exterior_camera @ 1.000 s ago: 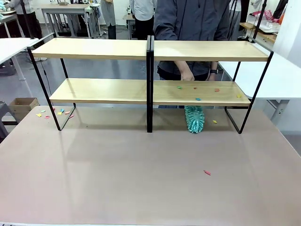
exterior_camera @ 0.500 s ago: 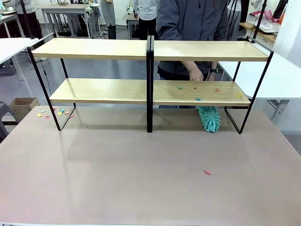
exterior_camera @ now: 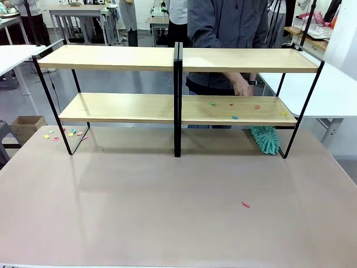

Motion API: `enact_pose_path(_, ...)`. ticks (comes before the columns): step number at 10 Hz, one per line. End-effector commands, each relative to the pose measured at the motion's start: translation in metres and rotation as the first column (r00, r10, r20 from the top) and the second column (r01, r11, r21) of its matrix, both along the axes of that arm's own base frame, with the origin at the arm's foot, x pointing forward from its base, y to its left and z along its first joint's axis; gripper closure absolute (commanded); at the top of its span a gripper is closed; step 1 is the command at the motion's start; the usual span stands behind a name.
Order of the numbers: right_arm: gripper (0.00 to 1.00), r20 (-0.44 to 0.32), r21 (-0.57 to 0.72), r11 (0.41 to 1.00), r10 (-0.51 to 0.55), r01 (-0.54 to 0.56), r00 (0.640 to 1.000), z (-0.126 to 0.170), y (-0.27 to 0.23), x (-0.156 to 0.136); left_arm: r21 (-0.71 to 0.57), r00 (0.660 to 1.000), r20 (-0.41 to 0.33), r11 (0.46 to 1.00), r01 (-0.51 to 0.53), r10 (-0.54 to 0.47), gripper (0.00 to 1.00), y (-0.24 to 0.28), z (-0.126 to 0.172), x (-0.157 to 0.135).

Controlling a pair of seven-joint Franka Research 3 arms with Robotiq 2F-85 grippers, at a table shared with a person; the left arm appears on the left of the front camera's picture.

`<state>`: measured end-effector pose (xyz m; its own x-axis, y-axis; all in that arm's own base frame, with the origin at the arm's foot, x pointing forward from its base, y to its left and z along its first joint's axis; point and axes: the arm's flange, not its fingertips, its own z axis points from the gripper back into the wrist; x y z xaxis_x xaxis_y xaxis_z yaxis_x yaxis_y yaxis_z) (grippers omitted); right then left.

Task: Clean the shelves.
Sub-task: Clean another randomly selected level of the Shelf with the Duster.

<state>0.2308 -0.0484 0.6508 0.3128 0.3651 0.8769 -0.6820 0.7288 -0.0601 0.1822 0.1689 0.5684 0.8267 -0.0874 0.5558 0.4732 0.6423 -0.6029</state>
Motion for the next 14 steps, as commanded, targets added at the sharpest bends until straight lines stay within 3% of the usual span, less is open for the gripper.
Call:
enact_pose_path(1, 0.0, 0.001, 0.0, 1.0, 0.001, -0.001, 1.0, 0.001, 0.0, 0.0, 0.0, 1.0, 0.0, 1.0, -0.001, 0.001, 0.88, 0.0, 0.0, 0.0)
enact_pose_path(2, 0.0, 0.001, 0.0, 1.0, 0.001, -0.001, 1.0, 0.001, 0.0, 0.0, 0.054, 0.99, -0.004, 0.989, 0.139, -0.139, 0.88, -0.019, 0.001, 0.005)
enact_pose_path(4, 0.0, 0.001, 0.0, 1.0, 0.001, -0.001, 1.0, 0.001, 0.0, 0.0, 0.225, 0.964, -0.101, 0.939, 0.262, -0.245, 0.88, -0.057, -0.017, 0.01)
enact_pose_path(6, 0.0, 0.001, 0.0, 1.0, 0.001, -0.001, 1.0, 0.001, 0.0, 0.0, 0.217, 0.9, -0.158, 0.875, 0.432, -0.405, 0.88, -0.077, -0.039, 0.008)
enact_pose_path(7, 0.0, 0.001, 0.0, 1.0, 0.001, -0.001, 1.0, 0.001, 0.0, 0.0, 0.209, 0.839, -0.19, 0.813, 0.543, -0.511, 0.88, -0.087, -0.042, 0.006)
enact_pose_path(8, 0.0, 0.001, 0.0, 1.0, 0.001, -0.001, 1.0, 0.001, 0.0, 0.0, 0.197, 0.931, -0.173, 0.915, 0.351, -0.32, 0.88, -0.079, -0.031, 0.012)
enact_pose_path(9, 0.0, 0.001, 0.0, 1.0, 0.001, -0.001, 1.0, 0.001, 0.0, 0.0, 0.197, 0.931, -0.173, 0.915, 0.351, -0.32, 0.88, -0.079, -0.031, 0.012)
enact_pose_path(10, 0.0, 0.001, 0.0, 1.0, 0.001, -0.001, 1.0, 0.001, 0.0, 0.0, 0.202, 0.887, -0.201, 0.869, 0.452, -0.415, 0.88, -0.092, -0.042, 0.012)
enact_pose_path(11, 0.0, 0.001, 0.0, 1.0, 0.001, -0.001, 1.0, 0.001, 0.0, 0.0, 0.252, 0.883, -0.24, 0.853, 0.458, -0.403, 0.88, -0.103, -0.048, 0.012)
enact_pose_path(13, 0.0, 0.001, 0.0, 1.0, 0.001, -0.001, 1.0, 0.001, 0.0, 0.0, 0.251, 0.79, -0.346, 0.761, 0.598, -0.506, 0.88, -0.16, -0.058, 0.016)
enact_pose_path(14, 0.0, 0.001, 0.0, 1.0, 0.001, -0.001, 1.0, 0.001, 0.0, 0.0, 0.335, 0.792, -0.372, 0.725, 0.602, -0.485, 0.88, -0.2, -0.061, 0.02)
